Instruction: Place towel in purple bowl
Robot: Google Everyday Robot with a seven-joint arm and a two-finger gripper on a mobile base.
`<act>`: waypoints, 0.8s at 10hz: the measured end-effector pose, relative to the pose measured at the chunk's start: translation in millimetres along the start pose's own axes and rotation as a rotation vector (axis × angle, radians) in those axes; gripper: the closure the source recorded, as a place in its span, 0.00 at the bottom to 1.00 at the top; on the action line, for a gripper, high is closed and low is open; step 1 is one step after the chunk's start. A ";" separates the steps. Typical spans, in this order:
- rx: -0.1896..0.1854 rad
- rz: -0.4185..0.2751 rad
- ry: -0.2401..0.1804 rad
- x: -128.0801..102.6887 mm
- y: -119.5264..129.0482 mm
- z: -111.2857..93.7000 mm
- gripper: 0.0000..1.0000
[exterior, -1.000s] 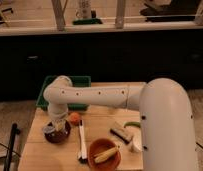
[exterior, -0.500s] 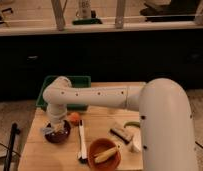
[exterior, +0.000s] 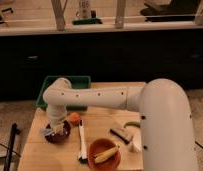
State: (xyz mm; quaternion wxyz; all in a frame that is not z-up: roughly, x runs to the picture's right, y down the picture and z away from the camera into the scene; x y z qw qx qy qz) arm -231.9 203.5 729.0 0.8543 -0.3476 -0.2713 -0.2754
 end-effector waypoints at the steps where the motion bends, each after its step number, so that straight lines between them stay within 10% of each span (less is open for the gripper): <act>1: -0.002 0.002 0.002 0.0 0.3 0.4 0.71; 6: -0.008 -0.002 0.008 4.0 5.5 -1.9 0.23; 8: -0.005 -0.033 0.017 3.4 6.1 -3.6 0.20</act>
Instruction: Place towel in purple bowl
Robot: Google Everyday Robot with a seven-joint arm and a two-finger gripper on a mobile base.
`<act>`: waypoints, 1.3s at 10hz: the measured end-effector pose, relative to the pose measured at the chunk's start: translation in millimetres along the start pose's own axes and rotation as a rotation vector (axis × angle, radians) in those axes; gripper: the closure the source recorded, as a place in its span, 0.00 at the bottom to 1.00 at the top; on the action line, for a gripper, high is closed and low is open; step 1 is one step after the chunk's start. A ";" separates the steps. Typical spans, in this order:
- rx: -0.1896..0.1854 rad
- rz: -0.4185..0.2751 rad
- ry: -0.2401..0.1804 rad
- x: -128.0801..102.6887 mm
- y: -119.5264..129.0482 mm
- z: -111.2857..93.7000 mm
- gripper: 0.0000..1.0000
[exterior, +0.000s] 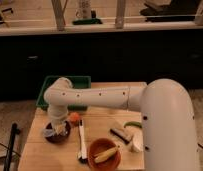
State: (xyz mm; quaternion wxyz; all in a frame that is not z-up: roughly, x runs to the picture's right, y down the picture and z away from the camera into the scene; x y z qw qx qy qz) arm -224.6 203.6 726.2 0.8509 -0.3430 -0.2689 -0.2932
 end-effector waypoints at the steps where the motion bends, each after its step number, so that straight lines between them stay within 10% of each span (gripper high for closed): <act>1: 0.000 -0.013 0.005 1.1 0.7 -0.9 0.20; 13: -0.021 -0.192 0.019 2.5 1.1 -14.4 0.20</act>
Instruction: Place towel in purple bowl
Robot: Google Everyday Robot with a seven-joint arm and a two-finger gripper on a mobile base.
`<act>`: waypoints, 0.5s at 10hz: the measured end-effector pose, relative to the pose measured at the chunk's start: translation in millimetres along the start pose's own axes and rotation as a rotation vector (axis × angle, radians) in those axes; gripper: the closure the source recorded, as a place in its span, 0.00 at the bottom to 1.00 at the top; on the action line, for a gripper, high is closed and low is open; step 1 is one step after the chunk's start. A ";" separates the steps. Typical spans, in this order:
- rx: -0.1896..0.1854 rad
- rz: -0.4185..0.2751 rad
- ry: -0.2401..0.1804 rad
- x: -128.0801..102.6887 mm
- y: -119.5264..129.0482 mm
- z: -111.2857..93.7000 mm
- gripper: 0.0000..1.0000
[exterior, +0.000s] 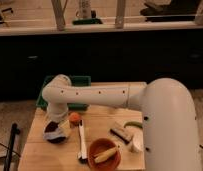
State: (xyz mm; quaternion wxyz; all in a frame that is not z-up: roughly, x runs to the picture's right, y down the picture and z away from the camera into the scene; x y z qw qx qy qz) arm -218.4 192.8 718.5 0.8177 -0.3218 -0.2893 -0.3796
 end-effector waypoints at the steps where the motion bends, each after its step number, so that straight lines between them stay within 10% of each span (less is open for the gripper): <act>1: 0.002 -0.006 -0.003 0.7 0.2 -1.1 0.20; 5: 0.008 -0.041 -0.025 1.9 2.9 -5.2 0.20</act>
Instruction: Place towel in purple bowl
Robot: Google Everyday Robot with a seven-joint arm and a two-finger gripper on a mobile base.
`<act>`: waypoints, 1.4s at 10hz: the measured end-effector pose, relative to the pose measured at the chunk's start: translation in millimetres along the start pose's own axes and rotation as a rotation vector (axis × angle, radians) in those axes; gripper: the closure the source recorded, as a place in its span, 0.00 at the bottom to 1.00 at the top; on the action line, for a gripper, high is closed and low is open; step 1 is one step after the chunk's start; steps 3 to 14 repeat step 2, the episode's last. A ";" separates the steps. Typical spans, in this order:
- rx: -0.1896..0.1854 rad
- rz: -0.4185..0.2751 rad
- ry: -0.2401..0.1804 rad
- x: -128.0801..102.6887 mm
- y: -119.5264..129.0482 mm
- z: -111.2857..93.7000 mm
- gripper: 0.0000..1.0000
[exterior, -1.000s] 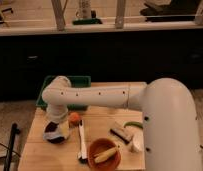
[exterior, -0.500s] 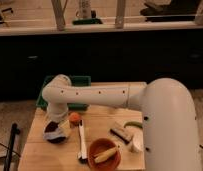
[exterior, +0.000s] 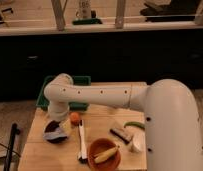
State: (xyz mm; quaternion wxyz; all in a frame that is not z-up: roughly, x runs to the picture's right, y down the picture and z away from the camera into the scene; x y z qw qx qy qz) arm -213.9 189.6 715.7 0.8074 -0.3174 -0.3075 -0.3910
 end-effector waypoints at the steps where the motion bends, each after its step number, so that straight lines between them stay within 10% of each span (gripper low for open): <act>1: 0.003 -0.010 -0.005 -0.2 0.5 -1.6 0.20; 14: 0.005 -0.015 -0.009 0.3 1.3 -2.5 0.20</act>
